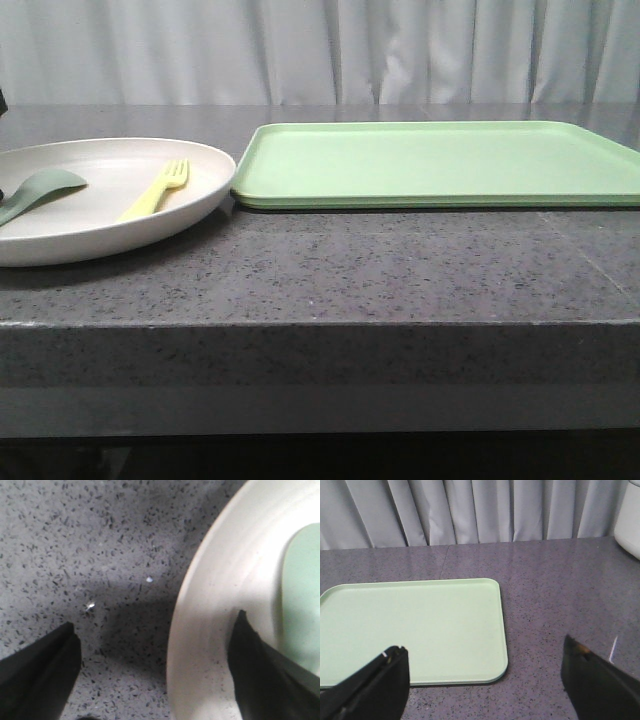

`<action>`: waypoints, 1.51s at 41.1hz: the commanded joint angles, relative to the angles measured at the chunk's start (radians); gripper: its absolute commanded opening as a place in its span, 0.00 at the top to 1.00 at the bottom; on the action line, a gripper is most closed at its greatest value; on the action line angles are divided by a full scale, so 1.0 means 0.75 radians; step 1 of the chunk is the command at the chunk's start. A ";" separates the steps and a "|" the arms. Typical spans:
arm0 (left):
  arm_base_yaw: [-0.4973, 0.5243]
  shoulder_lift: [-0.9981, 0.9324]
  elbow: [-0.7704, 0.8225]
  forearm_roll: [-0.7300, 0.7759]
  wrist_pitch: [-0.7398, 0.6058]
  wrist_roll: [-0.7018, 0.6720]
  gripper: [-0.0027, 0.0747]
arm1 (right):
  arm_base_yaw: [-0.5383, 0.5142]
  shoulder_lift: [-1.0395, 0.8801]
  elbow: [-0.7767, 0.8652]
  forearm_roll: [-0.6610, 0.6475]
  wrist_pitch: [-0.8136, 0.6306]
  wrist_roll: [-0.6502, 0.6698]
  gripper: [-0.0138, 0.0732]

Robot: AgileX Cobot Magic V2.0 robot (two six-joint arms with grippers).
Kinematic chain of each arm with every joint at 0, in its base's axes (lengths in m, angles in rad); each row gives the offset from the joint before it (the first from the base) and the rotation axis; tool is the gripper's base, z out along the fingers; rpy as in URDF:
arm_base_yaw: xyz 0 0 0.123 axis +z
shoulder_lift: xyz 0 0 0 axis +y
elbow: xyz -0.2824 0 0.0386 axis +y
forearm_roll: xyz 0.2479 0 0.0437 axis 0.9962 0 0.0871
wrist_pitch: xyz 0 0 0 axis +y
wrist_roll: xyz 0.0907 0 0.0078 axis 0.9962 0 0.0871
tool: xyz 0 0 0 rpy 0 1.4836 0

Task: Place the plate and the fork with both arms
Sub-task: 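Lower the left gripper and grasp the cream plate's rim, then lift the plate with the left gripper and carry it onto the green tray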

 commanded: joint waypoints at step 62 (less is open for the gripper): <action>-0.133 0.147 -0.522 -0.779 -0.042 0.144 0.99 | -0.005 0.016 -0.049 -0.001 -0.102 -0.002 0.11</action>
